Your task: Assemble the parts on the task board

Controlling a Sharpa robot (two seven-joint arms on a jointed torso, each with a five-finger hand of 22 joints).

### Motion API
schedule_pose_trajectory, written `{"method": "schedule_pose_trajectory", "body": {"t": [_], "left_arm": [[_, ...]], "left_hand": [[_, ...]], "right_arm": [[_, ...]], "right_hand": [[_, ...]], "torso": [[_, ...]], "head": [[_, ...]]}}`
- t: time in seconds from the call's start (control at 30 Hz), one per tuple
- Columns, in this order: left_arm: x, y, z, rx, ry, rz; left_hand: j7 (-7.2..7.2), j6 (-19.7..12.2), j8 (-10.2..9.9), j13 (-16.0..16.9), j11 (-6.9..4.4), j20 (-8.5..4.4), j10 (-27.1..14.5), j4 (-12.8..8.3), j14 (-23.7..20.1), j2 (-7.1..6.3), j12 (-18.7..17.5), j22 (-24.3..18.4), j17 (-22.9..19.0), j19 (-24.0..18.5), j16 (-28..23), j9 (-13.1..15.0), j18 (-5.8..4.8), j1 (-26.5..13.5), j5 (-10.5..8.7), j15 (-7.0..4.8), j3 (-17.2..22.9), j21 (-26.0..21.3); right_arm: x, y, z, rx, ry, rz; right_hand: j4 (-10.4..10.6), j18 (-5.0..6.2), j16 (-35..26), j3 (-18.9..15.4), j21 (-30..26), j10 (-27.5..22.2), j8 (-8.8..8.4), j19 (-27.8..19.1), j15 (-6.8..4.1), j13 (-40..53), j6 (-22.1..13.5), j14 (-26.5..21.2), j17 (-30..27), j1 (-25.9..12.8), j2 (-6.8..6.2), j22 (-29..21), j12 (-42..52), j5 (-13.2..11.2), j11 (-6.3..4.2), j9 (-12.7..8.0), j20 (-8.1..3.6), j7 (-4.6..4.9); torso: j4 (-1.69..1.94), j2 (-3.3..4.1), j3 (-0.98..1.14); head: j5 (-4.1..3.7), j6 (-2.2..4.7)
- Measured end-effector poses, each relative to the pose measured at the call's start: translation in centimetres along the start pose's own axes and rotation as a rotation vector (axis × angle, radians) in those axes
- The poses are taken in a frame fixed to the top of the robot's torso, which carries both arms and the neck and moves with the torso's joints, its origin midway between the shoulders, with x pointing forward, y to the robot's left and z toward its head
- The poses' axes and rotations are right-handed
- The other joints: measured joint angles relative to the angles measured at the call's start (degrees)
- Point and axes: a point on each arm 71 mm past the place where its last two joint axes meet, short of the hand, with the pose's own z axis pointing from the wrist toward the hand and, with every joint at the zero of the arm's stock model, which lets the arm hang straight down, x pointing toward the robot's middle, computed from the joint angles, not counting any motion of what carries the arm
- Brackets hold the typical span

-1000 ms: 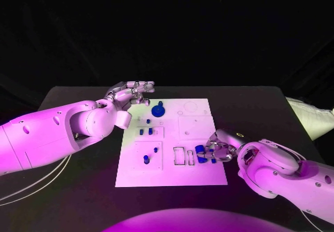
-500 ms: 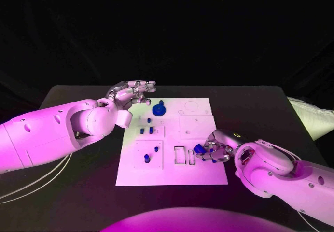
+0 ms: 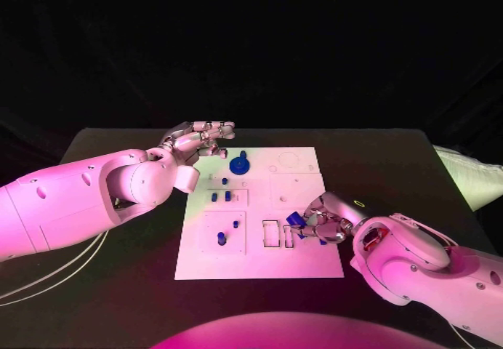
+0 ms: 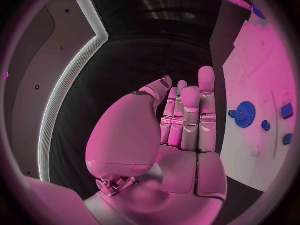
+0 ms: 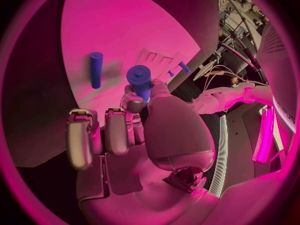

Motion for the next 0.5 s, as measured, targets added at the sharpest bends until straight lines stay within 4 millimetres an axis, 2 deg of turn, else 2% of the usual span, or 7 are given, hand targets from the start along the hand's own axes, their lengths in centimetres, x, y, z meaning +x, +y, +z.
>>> {"method": "schedule_pose_trajectory", "body": {"t": [0.3,0.5], "left_arm": [[0.1,0.0,0.0,-0.001,0.004,0.000],[0.2,0.0,0.1,-0.002,0.005,0.000]], "left_hand": [[0.00,0.0,0.0,0.0,0.00,0.00,0.0,0.0,0.0,0.00,0.0,0.0,0.0,0.0,0.0,0.0,0.00,0.0,0.00,0.00,0.0,0.0],[0.00,0.0,0.1,0.0,0.00,0.00,0.0,0.0,0.0,0.00,0.0,0.0,0.0,0.0,0.0,0.0,0.00,0.0,0.00,0.01,0.0,0.0]], "right_arm": [[0.5,1.3,0.1,-0.004,0.044,0.086],[1.4,2.1,0.6,-0.008,0.094,0.109]], "right_hand": [[0.1,0.00,0.0,-0.5,0.0,0.1,0.00,0.0,0.00,-0.3,0.0,0.0,0.0,-0.2,0.23,0.0,-0.6,0.2,0.08,0.0,0.00,0.00],[0.3,0.00,0.0,-1.4,0.0,0.1,0.01,0.0,0.00,-0.4,0.0,0.0,-0.4,-1.8,1.81,0.0,-1.6,0.2,0.09,0.0,0.00,-0.01]], "torso": [[0.07,0.00,-0.08],[0.11,0.01,-0.11]], "head": [[0.10,-0.04],[0.30,-0.08]]}}
